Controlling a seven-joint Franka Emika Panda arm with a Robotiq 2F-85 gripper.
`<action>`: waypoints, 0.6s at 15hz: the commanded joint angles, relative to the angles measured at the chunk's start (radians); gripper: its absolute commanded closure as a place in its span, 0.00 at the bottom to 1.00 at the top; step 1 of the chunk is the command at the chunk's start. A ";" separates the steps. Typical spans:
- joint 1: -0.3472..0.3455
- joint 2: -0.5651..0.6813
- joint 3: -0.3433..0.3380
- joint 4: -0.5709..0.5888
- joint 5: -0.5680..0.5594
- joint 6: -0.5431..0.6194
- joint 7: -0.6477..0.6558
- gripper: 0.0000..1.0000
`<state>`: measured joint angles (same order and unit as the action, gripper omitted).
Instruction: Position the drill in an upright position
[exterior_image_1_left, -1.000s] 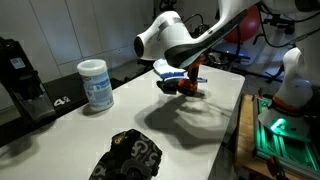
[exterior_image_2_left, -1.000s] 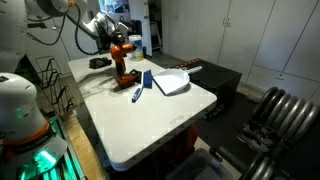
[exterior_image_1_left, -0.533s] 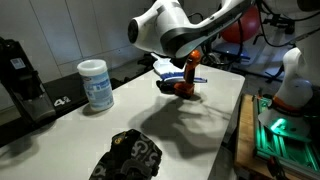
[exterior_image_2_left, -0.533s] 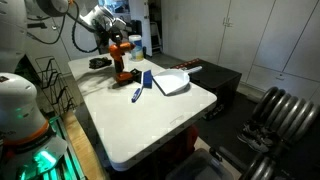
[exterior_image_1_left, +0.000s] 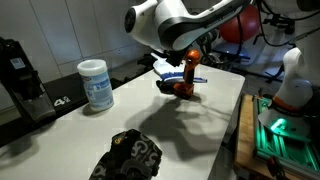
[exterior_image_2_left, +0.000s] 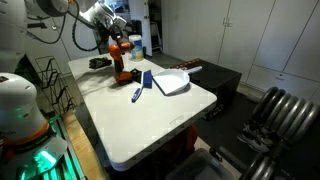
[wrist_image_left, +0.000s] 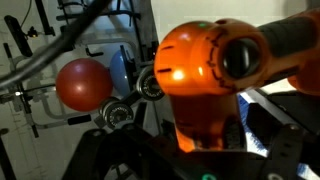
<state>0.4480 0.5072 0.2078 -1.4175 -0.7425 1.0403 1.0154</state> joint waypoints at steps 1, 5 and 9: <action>-0.005 0.019 -0.003 0.016 0.048 0.046 -0.024 0.00; 0.003 0.020 -0.008 0.025 0.061 0.075 -0.028 0.00; 0.010 -0.011 -0.010 0.044 0.064 0.069 -0.001 0.00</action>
<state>0.4485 0.5154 0.2074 -1.3956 -0.7108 1.0956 1.0002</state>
